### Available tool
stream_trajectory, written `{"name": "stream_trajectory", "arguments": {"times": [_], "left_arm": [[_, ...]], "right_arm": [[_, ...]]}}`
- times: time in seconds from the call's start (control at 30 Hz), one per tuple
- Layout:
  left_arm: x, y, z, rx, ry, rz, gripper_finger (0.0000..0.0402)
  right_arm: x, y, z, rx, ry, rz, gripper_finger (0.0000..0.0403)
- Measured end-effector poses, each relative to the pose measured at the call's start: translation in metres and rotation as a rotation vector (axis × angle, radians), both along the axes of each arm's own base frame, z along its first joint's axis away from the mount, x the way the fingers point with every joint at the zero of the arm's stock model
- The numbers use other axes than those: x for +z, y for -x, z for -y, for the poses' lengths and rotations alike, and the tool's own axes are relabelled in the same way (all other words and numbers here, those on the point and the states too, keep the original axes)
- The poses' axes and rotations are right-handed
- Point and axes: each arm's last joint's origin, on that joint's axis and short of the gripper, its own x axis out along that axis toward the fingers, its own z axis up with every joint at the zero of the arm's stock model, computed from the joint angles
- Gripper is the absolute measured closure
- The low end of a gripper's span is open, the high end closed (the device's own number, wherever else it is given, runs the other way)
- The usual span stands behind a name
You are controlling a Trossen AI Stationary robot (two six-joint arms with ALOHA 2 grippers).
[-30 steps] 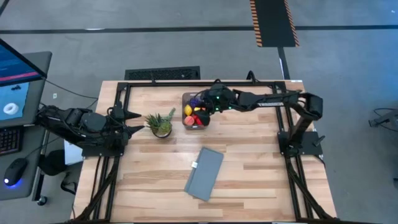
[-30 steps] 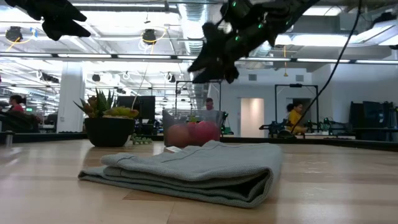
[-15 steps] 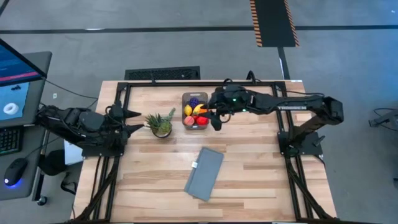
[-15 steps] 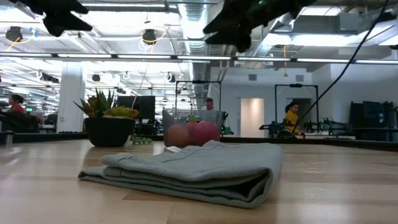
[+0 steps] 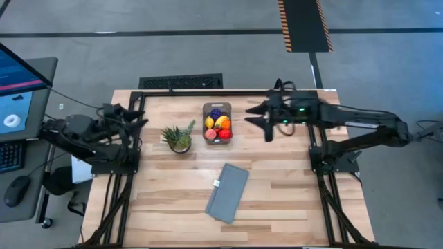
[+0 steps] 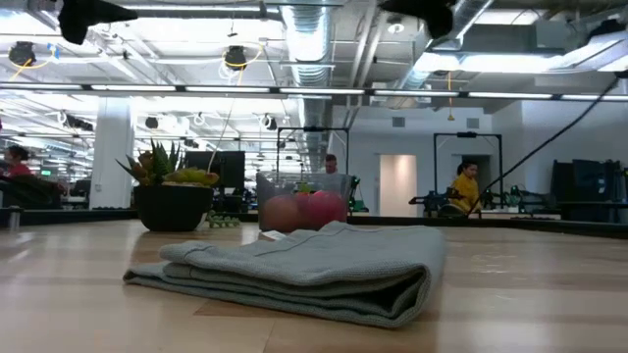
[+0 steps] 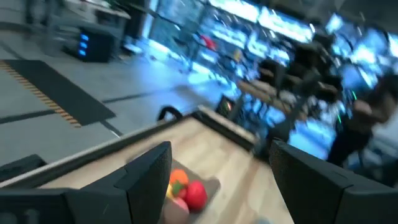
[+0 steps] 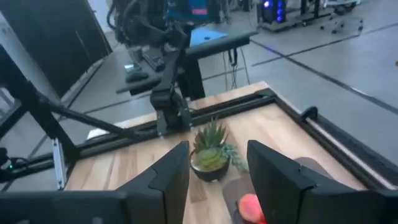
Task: Pick and placing Produce into tupperware
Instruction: Return to Home Position
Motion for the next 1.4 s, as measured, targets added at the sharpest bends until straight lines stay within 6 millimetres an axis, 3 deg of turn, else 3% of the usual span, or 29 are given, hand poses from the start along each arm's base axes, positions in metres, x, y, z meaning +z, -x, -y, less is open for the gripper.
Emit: {"name": "stream_trajectory", "arguments": {"times": [0.37, 0.63, 0.73, 0.93, 1.1, 1.23, 1.4], "left_arm": [[0.002, 0.005, -0.003, 0.043, 0.007, 0.052, 0.0143], [-0.021, 0.006, 0.0, -0.053, 0.058, -0.146, 0.0143], [-0.021, 0.002, -0.001, -0.01, -0.058, -0.153, 0.0143], [-0.011, -0.003, -0.002, 0.155, -0.389, -0.162, 0.0143], [-0.02, 0.015, -0.007, 0.156, -0.447, -0.052, 0.0143], [-0.023, 0.011, -0.005, 0.095, -0.528, -0.031, 0.0143], [-0.019, 0.013, -0.005, 0.101, -0.57, 0.0, 0.0143]], "right_arm": [[0.029, 0.087, -0.016, 0.015, 0.148, 0.021, 0.0219], [0.04, 0.142, -0.029, 0.052, 0.288, 0.122, 0.022], [0.041, 0.165, -0.031, 0.027, 0.301, 0.147, 0.0222], [0.016, 0.183, -0.031, -0.072, 0.256, 0.235, 0.0219], [-0.014, 0.186, -0.033, -0.023, 0.37, 0.441, 0.0216], [-0.035, 0.193, -0.034, -0.039, 0.356, 0.551, 0.0217], [-0.048, 0.197, -0.036, 0.015, 0.317, 0.634, 0.022]]}}
